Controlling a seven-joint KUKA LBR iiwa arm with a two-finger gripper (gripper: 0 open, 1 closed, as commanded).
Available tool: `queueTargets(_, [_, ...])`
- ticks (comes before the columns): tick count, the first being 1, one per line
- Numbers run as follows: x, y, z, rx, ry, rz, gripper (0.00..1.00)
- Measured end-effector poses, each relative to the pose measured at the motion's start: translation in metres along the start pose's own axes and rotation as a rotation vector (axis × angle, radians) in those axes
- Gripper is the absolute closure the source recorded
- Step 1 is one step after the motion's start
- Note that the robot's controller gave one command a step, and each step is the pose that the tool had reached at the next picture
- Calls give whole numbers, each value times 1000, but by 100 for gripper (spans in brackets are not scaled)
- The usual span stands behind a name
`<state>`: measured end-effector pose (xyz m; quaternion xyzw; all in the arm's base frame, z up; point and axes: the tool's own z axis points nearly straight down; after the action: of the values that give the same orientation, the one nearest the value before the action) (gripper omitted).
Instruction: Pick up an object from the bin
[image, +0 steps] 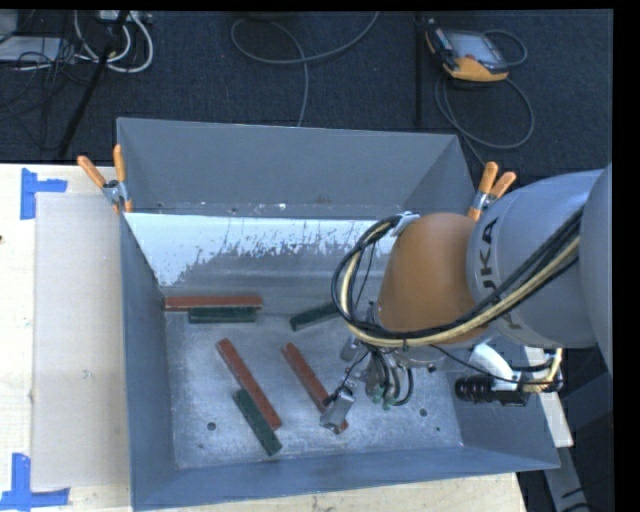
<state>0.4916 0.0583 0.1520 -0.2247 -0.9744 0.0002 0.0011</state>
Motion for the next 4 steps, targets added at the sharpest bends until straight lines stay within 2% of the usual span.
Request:
queueTargets(1, [-19,5,48,0,-1,101,0])
queueTargets(2, [-3,1,81,-4,-7,309,100])
queueTargets(4, [-2,1,76,0,-2,308,100])
